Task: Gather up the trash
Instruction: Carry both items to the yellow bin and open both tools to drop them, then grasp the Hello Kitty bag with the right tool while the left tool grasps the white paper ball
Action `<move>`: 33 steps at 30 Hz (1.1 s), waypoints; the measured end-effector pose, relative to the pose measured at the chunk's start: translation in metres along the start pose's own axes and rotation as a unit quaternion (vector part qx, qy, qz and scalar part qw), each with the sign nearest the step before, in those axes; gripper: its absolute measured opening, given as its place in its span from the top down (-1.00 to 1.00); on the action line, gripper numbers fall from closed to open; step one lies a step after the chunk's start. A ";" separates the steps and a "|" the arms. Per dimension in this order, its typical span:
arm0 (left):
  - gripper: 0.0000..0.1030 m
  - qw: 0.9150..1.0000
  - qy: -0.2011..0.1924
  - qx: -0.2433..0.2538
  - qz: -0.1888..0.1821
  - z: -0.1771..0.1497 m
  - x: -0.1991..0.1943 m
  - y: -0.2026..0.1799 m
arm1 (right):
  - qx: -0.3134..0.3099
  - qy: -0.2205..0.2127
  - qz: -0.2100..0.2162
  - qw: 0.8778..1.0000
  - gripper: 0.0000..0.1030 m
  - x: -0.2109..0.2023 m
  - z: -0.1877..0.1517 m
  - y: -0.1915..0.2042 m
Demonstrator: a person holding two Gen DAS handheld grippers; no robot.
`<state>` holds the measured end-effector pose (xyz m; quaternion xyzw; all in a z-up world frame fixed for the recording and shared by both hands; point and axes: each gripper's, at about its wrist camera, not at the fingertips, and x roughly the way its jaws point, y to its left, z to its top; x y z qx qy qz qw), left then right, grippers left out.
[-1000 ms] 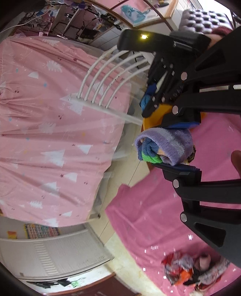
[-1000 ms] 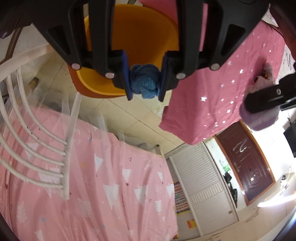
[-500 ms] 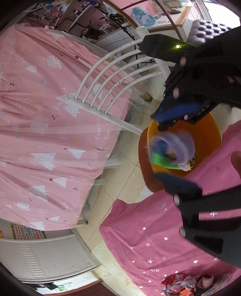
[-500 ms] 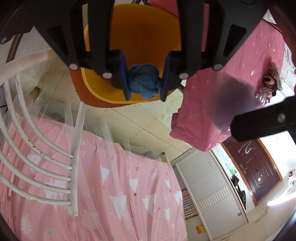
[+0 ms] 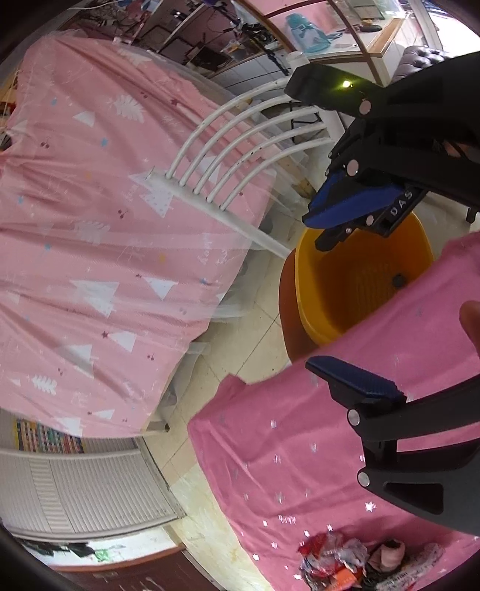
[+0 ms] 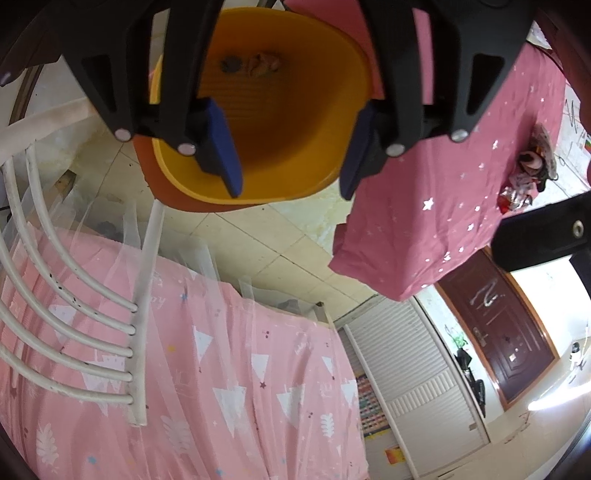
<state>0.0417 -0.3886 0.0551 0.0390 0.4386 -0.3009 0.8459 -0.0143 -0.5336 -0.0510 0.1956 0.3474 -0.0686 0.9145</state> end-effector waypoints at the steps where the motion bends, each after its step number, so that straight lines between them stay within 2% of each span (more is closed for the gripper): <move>1: -0.28 1.000 -0.002 -0.001 0.003 0.000 -0.003 0.004 | -0.003 -0.001 0.000 1.000 -0.07 0.000 0.000 0.003; 10: -0.39 0.999 -0.029 -0.023 0.038 -0.012 -0.050 0.060 | -0.042 -0.017 0.015 0.999 -0.54 -0.016 0.000 0.043; 14: -0.44 0.996 -0.045 -0.036 0.067 -0.020 -0.078 0.098 | -0.064 -0.023 0.031 0.997 -0.64 -0.025 -0.003 0.065; 18: -0.57 0.991 -0.065 -0.052 0.102 -0.025 -0.110 0.139 | -0.077 -0.012 0.072 0.994 -0.67 -0.025 -0.007 0.092; 22: -0.66 0.988 -0.072 -0.074 0.114 -0.030 -0.135 0.174 | -0.110 -0.006 0.094 0.989 -0.67 -0.023 -0.010 0.129; 33: -0.71 0.975 -0.086 -0.111 0.172 -0.052 -0.175 0.261 | -0.176 0.011 0.162 0.971 -0.67 -0.029 -0.020 0.212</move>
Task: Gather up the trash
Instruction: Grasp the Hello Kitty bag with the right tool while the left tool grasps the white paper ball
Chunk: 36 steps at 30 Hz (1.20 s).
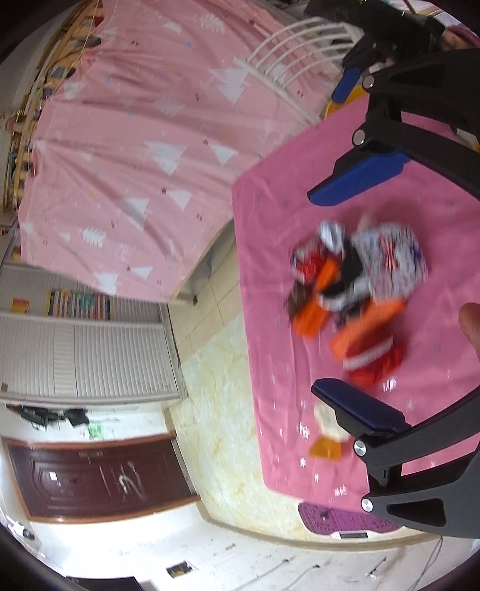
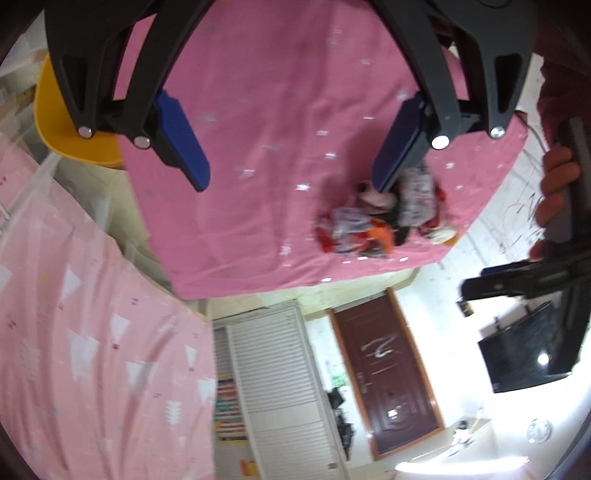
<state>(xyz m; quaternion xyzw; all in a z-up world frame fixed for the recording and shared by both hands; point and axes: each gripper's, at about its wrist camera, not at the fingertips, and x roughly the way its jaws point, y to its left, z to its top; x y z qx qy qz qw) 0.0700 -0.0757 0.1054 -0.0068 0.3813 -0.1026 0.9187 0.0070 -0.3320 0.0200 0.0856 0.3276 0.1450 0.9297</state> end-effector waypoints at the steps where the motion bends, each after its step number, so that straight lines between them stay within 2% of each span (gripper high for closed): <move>1: -0.71 1.000 0.003 -0.006 0.004 0.000 0.002 0.009 | -0.006 0.003 0.009 1.000 -0.67 0.003 0.001 0.009; 8: -0.71 0.999 0.025 -0.033 0.017 -0.006 0.021 0.063 | -0.029 0.029 0.067 0.997 -0.67 0.022 -0.002 0.054; 14: -0.71 0.997 0.054 -0.060 0.003 -0.016 0.043 0.100 | -0.045 0.058 0.093 0.993 -0.67 0.042 -0.012 0.087; 18: -0.71 0.995 0.072 -0.070 -0.009 -0.021 0.059 0.116 | -0.043 0.075 0.104 0.991 -0.67 0.052 -0.013 0.093; 36: -0.71 0.985 0.128 -0.107 -0.045 -0.023 0.110 0.132 | -0.045 0.092 0.103 0.989 -0.66 0.073 -0.017 0.107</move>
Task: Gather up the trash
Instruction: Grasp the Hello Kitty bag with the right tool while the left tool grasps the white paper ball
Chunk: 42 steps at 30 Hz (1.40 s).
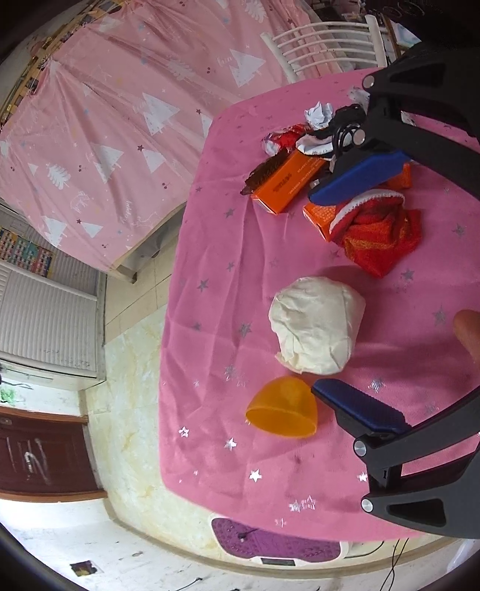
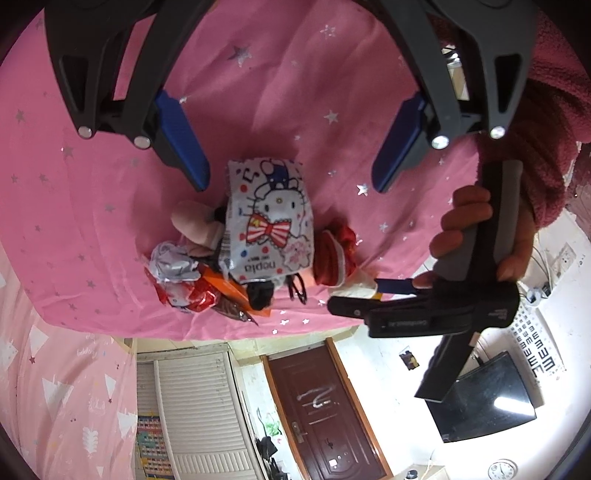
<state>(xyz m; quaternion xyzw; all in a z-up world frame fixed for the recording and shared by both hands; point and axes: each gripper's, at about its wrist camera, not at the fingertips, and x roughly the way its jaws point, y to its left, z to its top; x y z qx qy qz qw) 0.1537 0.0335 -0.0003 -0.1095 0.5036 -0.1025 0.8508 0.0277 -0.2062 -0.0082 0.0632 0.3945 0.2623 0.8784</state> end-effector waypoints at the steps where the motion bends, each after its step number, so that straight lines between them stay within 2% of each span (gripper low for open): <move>1: -0.70 1.000 0.002 0.000 -0.002 0.001 0.002 0.000 | 0.000 0.000 0.000 1.000 -0.63 0.001 0.001 0.001; 4: -0.53 1.000 0.000 0.006 0.000 0.001 0.004 -0.004 | 0.002 0.006 0.003 1.000 -0.44 0.004 0.002 0.001; 6: -0.25 1.000 -0.003 0.011 0.001 -0.001 0.004 -0.006 | 0.003 0.008 -0.002 1.000 -0.37 0.005 0.003 0.003; 7: -0.07 1.000 -0.002 0.012 0.001 -0.001 0.005 -0.006 | 0.003 0.009 -0.003 1.000 -0.28 0.006 0.003 0.003; 10: 0.13 1.000 -0.002 0.015 0.005 -0.003 0.007 -0.008 | 0.005 0.015 0.001 1.000 0.08 0.009 0.002 0.002; 14: 0.15 1.000 -0.009 0.019 0.013 -0.005 0.006 -0.013 | -0.002 0.020 -0.011 1.000 0.36 0.013 -0.002 0.005; 19: 0.15 0.999 -0.027 0.016 0.020 -0.007 -0.003 -0.018 | -0.012 0.008 -0.015 1.000 0.52 0.008 -0.004 0.012; 24: 0.15 0.998 -0.057 0.022 0.028 -0.008 -0.026 -0.030 | -0.021 -0.006 -0.010 1.000 0.57 -0.003 -0.004 0.018; 32: 0.15 0.996 -0.076 0.040 0.027 -0.010 -0.051 -0.048 | -0.023 -0.032 -0.007 0.999 0.58 -0.025 -0.006 0.014; 42: 0.15 0.993 -0.089 0.075 0.018 -0.023 -0.072 -0.099 | 0.010 -0.078 -0.026 0.997 0.58 -0.064 -0.014 -0.020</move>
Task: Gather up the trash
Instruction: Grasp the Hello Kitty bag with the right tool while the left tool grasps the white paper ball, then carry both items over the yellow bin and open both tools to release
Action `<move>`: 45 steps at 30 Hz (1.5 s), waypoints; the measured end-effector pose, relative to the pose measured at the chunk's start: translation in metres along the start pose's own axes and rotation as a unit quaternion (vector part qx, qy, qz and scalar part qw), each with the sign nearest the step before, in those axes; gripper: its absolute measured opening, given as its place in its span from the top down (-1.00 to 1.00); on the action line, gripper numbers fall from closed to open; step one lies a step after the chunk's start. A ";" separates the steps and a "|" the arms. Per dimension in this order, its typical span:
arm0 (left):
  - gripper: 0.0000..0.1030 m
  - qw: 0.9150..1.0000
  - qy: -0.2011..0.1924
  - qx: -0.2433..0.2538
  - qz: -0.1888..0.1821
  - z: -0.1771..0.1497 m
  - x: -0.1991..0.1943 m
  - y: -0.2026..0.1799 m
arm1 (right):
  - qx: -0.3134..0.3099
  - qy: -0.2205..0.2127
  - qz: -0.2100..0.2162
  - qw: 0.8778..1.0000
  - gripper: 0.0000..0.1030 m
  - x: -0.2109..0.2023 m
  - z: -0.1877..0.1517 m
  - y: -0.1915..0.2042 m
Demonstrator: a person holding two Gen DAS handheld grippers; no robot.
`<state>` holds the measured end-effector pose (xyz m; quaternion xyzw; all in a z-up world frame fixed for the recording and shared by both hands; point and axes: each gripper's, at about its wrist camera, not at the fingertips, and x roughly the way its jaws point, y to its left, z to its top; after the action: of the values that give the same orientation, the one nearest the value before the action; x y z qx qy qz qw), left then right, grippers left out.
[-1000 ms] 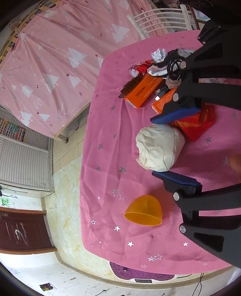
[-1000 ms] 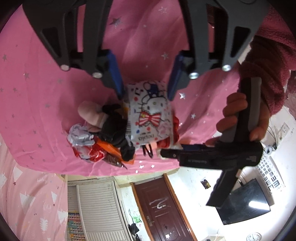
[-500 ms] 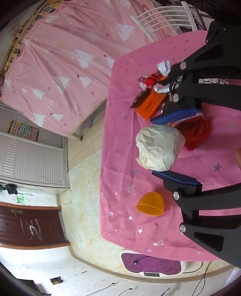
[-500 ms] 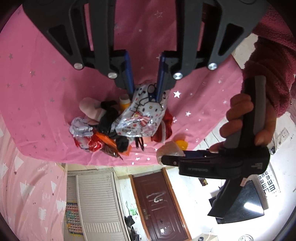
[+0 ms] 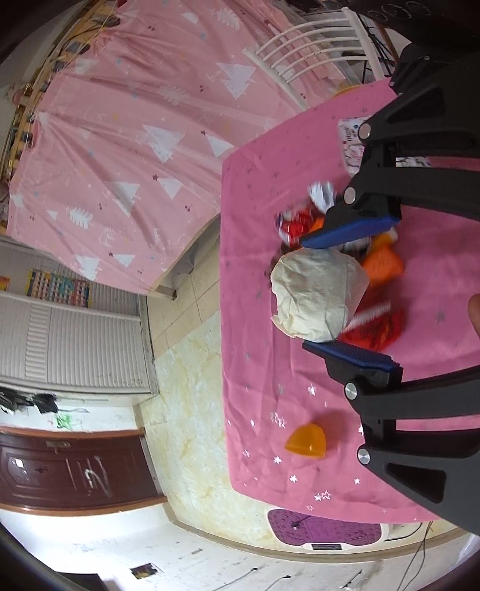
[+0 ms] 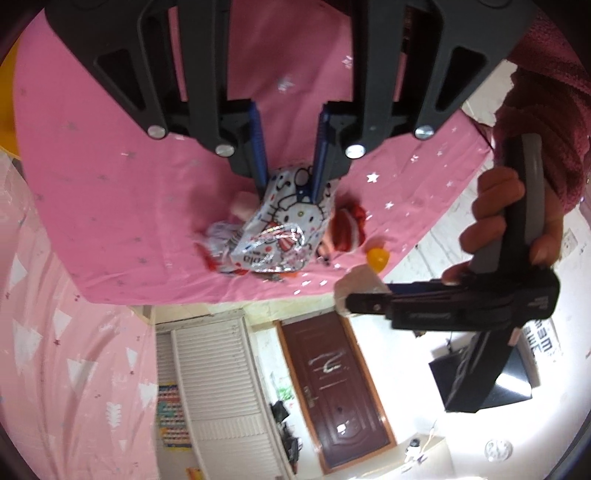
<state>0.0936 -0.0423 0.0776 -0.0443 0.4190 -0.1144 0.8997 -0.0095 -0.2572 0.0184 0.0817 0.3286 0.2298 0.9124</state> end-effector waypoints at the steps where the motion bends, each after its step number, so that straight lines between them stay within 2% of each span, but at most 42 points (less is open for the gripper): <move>1: 0.15 1.000 -0.001 0.005 -0.003 0.000 -0.002 -0.007 | 0.006 -0.006 -0.003 1.000 0.58 -0.005 -0.001 -0.006; 18: 0.15 0.994 0.003 0.085 -0.070 -0.007 -0.005 -0.147 | 0.090 -0.076 -0.086 0.989 0.58 -0.081 -0.019 -0.106; 27: 0.15 0.987 0.032 0.115 -0.104 -0.016 0.019 -0.220 | 0.148 -0.100 -0.164 0.970 0.57 -0.115 -0.038 -0.167; 34: 0.15 0.980 0.061 0.127 -0.144 -0.029 0.039 -0.275 | 0.166 -0.088 -0.231 0.955 0.57 -0.122 -0.050 -0.204; 38: 0.15 0.973 0.076 0.143 -0.163 -0.039 0.050 -0.309 | 0.182 -0.077 -0.235 0.952 0.57 -0.123 -0.057 -0.224; 41: 0.15 0.968 0.087 0.153 -0.177 -0.047 0.056 -0.334 | 0.189 -0.066 -0.257 0.946 0.57 -0.121 -0.063 -0.236; 45: 0.15 0.966 0.094 0.166 -0.176 -0.054 0.066 -0.356 | 0.212 -0.045 -0.267 0.939 0.52 -0.116 -0.074 -0.257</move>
<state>0.0333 -0.4023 0.0566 0.0434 0.4622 -0.3428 0.8167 -0.0411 -0.5385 -0.0505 0.1928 0.3381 -0.1013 0.9156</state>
